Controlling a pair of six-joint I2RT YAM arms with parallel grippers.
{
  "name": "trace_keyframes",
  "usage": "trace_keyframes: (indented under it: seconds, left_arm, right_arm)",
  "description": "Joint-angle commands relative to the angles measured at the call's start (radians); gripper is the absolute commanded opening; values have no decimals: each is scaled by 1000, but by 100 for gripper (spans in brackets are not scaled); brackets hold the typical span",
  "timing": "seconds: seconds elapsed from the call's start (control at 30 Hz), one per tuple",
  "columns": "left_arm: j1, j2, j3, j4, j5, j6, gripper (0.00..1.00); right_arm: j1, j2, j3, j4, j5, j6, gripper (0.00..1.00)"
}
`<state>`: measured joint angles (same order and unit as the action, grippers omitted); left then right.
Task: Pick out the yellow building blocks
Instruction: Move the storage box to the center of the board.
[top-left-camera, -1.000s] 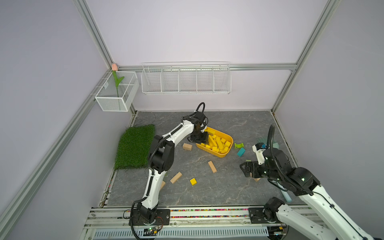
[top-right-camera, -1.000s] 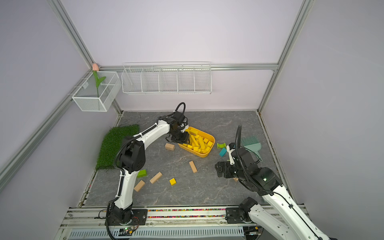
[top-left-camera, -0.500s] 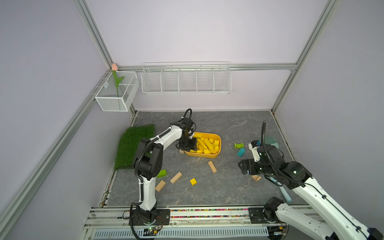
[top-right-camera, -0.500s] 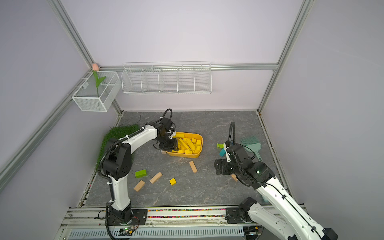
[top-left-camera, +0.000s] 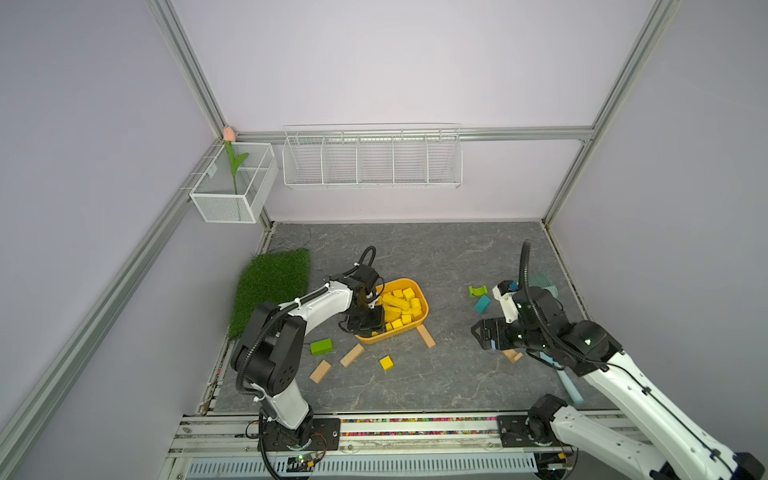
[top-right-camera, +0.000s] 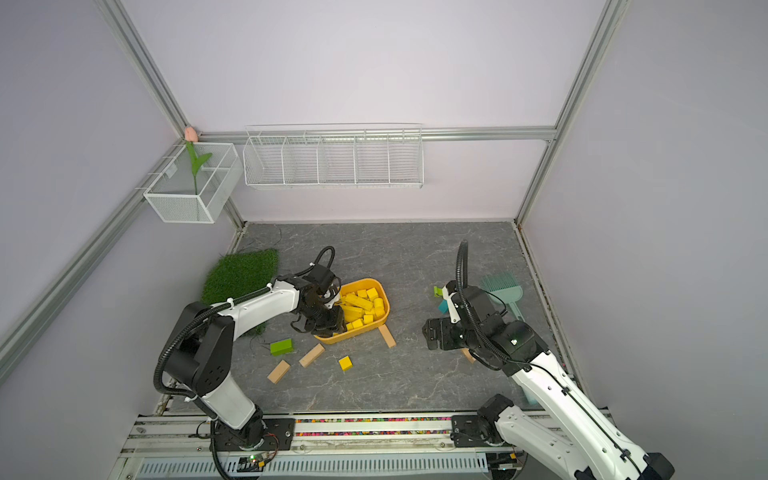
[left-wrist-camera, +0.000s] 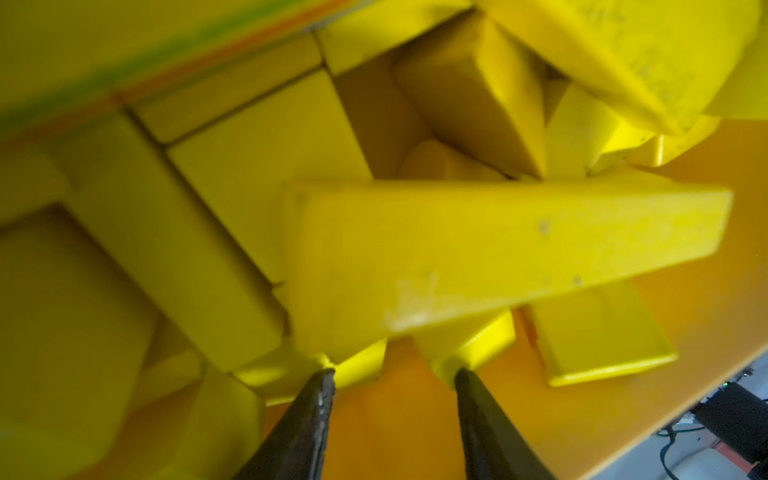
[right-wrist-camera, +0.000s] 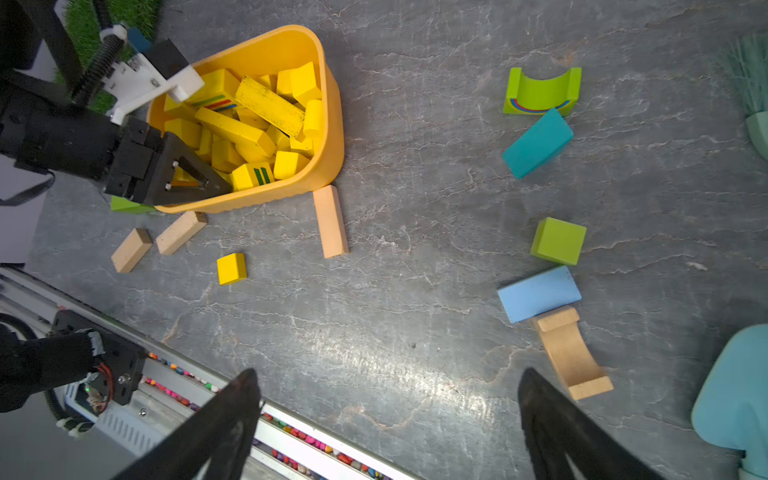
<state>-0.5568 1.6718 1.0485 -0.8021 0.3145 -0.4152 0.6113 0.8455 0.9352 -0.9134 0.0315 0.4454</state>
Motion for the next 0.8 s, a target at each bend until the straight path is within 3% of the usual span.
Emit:
trace_keyframes:
  seconds: [0.0,0.23,0.33,0.43,0.53,0.63,0.77]
  left_arm:
    - [-31,-73,-39,-13,-12,-51,52]
    - [-32,-246,42,-37,-122,-77,63]
    - [-31,-366,11,33,-134,-95,65]
    - [-33,-574,-158,241,-142,-149,69]
    - [-37,-820,-379,484,-166,-202,82]
    - [-38,-1032,-539,582,-239,-229,95]
    - [-39,-1200,-642,611,-314,-269,100]
  right_arm:
    - [41,13,-14,32,-42,34,99]
    - [340,131,-32,140,29,184,92]
    - [482,221,-21,193,97,225,92]
    - [611,317,10,221,208,242,90]
    - [668,393,7,293,248,258,89]
    - [692,473,3,389,238,267,86]
    - [719,615,62,449,236,255,82]
